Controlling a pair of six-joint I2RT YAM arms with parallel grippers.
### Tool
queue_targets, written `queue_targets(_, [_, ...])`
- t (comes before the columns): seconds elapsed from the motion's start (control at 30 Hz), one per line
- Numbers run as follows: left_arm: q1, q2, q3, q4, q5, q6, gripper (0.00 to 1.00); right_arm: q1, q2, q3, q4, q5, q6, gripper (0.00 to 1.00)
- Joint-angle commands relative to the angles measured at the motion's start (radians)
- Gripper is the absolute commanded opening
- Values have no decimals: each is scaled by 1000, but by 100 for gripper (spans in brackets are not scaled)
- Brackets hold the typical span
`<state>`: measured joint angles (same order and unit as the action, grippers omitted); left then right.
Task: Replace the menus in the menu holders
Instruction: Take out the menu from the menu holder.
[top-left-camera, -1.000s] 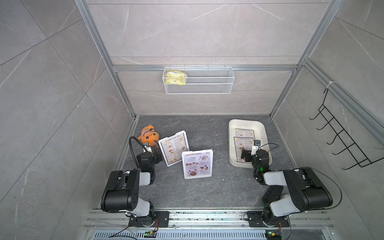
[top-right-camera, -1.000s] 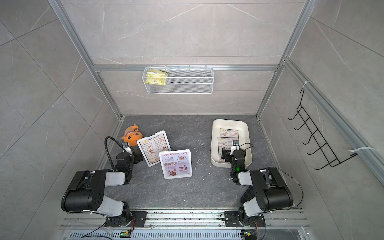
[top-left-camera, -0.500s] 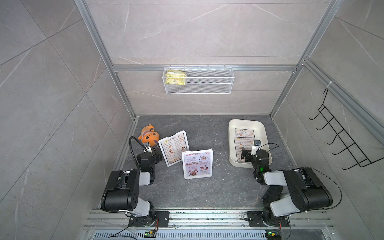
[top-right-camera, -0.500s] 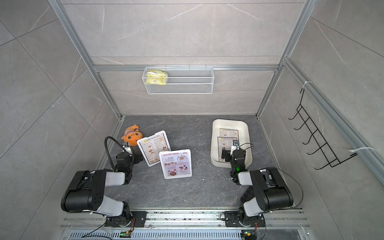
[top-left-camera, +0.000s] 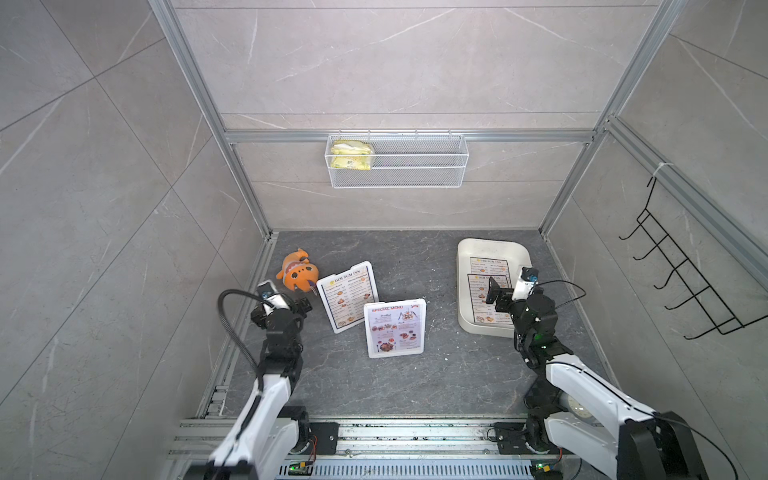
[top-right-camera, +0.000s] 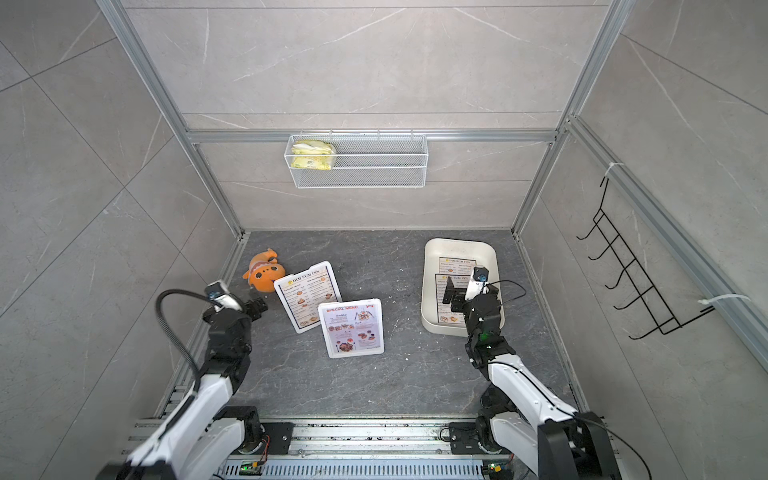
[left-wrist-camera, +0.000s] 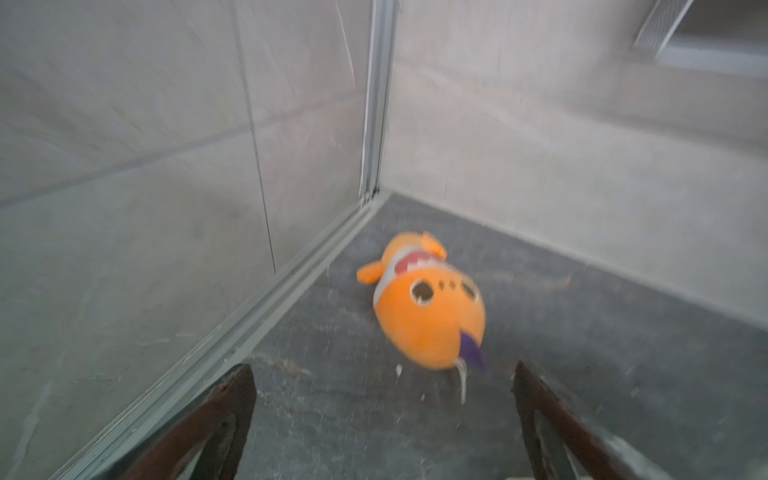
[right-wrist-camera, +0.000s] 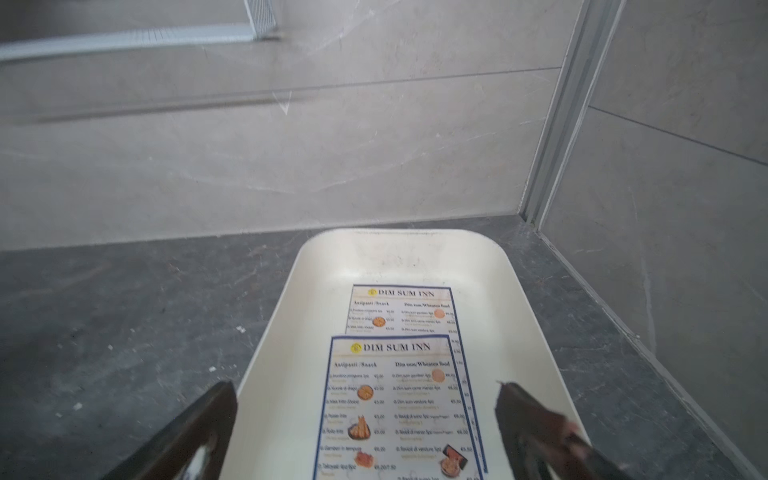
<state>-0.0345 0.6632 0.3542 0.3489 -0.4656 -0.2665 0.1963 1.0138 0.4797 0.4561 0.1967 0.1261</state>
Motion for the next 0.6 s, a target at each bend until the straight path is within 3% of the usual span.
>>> queue_targets(0.0, [1,-295,-23,-277,15,-227,100,-1,-46,68,-242,-99,116,100])
queue_targets(0.1, [1,-531,-66,-277,250,-221,100,1,-72,133,-296,-327,72,100])
queue_targets(0.2, [1,-604,-18,-340,475,-225,98,11,-102,194,-338,-503,18,98])
queue_targets(0.37, [0,-394,129,-332,898,-262,89,24,-72,336,-415,-845,-62,85])
queue_targets(0.43, [-2,-285,189,-331,1040,-274,81,39,-25,414,-483,-945,-105,80])
queue_targets(0.57, [-30,-198,215,-291,1180,-304,81,98,75,574,-713,-1026,-264,78])
